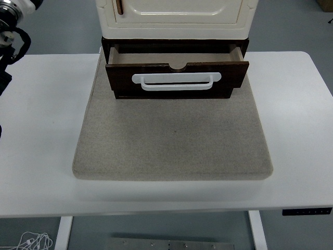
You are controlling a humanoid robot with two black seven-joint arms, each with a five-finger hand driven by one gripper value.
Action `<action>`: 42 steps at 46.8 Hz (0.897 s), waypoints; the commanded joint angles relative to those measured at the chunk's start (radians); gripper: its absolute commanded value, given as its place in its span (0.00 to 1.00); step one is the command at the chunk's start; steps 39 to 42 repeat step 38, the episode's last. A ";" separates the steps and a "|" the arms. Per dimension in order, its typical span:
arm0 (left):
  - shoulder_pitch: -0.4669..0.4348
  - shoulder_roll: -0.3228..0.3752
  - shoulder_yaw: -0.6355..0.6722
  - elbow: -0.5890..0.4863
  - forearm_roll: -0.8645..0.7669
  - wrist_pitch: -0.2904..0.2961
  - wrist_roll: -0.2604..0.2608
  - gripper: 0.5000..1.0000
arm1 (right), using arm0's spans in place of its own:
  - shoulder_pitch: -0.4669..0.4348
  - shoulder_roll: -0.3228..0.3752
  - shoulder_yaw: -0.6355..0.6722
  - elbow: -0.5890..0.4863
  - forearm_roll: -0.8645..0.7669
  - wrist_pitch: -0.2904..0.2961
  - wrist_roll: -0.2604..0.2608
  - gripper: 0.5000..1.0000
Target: Open the drawer under the combination cabinet
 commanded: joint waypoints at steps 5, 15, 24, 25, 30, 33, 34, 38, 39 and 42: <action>0.053 -0.044 -0.003 0.000 -0.053 -0.002 -0.050 1.00 | 0.000 0.000 0.000 -0.001 0.000 0.000 0.005 0.86; 0.084 -0.068 -0.003 0.000 -0.244 -0.013 -0.074 1.00 | 0.000 0.000 0.005 -0.001 0.000 0.000 0.006 0.85; 0.097 -0.104 -0.003 0.008 -0.303 -0.017 -0.076 1.00 | 0.002 0.000 0.005 -0.001 0.000 0.000 0.006 0.86; 0.097 -0.108 -0.004 0.009 -0.304 -0.017 -0.076 1.00 | 0.002 0.000 0.005 -0.001 0.000 0.000 0.006 0.86; 0.096 -0.133 -0.006 0.009 -0.306 -0.017 -0.076 1.00 | 0.002 0.000 0.005 -0.001 0.000 0.000 0.006 0.85; 0.094 -0.147 -0.012 0.009 -0.306 -0.017 -0.076 1.00 | 0.002 0.000 0.006 0.001 0.000 0.000 0.006 0.85; 0.094 -0.151 -0.015 0.009 -0.306 -0.017 -0.076 1.00 | 0.002 0.000 0.006 -0.001 0.000 0.000 0.006 0.86; 0.093 -0.166 -0.020 0.011 -0.304 -0.017 -0.076 1.00 | 0.002 0.000 0.005 -0.001 0.000 0.000 0.006 0.86; 0.093 -0.166 -0.020 0.011 -0.304 -0.017 -0.076 1.00 | 0.002 0.000 0.005 -0.001 0.000 0.000 0.006 0.86; 0.093 -0.166 -0.020 0.011 -0.304 -0.017 -0.076 1.00 | 0.002 0.000 0.005 -0.001 0.000 0.000 0.006 0.86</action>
